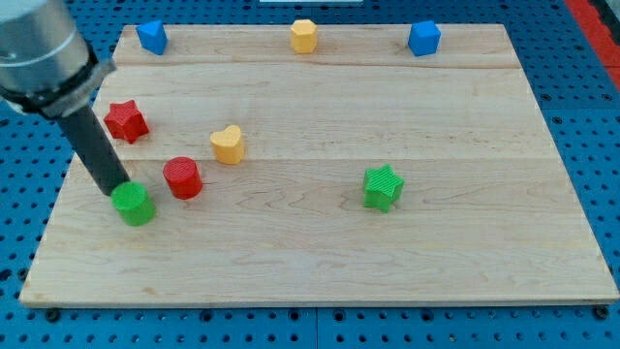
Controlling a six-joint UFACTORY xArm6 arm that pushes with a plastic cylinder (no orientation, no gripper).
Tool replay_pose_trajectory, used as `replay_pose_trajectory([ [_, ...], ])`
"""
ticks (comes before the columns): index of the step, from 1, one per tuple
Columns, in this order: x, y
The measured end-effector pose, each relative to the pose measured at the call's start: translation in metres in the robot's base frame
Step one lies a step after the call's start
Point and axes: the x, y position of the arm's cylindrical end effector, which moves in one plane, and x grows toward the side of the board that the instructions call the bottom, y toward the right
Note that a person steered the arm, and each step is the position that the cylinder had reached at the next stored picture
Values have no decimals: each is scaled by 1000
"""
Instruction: Move the green circle to the center
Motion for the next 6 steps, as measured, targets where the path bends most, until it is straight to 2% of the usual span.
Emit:
replay_pose_trajectory([
  [2, 46, -4],
  [4, 3, 183],
  [5, -40, 189],
  [6, -30, 175],
])
